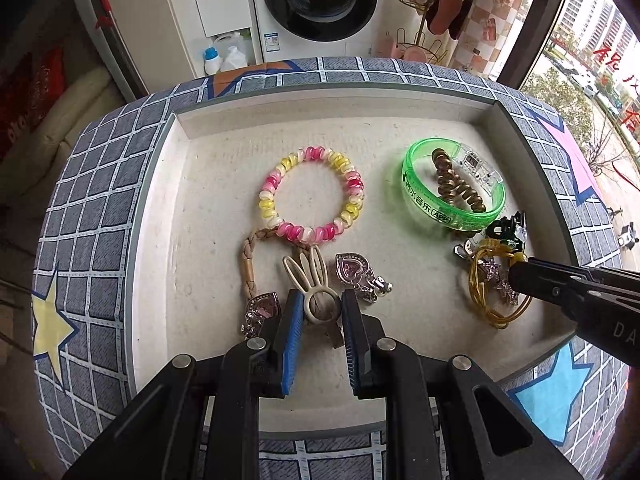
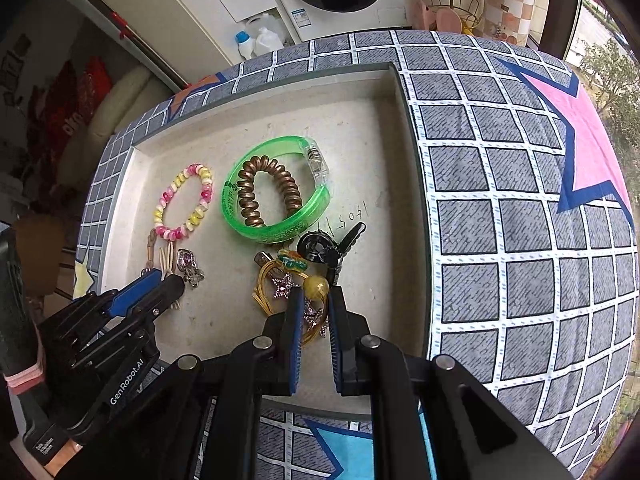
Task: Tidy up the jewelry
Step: 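Carry both items into the tray while the right tool releases the gold bracelet, then open the left tool to release the bunny clip in the tray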
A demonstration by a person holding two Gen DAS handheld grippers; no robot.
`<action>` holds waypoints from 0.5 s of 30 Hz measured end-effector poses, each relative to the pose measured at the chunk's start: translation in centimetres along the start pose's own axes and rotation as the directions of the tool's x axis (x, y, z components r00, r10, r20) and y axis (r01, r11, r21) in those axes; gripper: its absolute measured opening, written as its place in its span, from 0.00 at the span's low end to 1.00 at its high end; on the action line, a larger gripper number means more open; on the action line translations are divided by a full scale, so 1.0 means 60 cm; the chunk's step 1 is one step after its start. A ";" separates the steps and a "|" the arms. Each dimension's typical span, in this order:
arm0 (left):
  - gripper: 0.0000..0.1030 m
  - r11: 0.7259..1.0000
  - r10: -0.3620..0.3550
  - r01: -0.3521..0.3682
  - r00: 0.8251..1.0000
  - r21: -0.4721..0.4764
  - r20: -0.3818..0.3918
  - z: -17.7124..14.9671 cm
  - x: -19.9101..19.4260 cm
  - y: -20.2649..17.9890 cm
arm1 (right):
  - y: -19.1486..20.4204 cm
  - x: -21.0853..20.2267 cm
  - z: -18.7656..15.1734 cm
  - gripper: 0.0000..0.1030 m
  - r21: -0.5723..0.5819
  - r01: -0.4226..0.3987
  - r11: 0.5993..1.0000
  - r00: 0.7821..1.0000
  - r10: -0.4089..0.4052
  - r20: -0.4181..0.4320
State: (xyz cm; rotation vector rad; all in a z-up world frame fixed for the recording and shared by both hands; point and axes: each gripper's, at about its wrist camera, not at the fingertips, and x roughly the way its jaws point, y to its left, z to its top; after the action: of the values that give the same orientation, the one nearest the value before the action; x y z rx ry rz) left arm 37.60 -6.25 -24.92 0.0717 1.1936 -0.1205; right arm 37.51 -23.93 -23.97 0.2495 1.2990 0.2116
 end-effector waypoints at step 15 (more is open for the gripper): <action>0.32 0.999 0.037 -0.037 0.999 0.012 0.026 0.000 -0.026 -0.001 | 0.003 -0.021 -0.001 0.39 0.025 -0.053 0.998 0.998 0.052 0.020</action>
State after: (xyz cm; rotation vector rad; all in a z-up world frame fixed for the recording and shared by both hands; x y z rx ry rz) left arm 37.03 -6.22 -23.48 0.1027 1.1649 -0.0963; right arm 37.15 -24.13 -22.79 0.3069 1.2772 0.2366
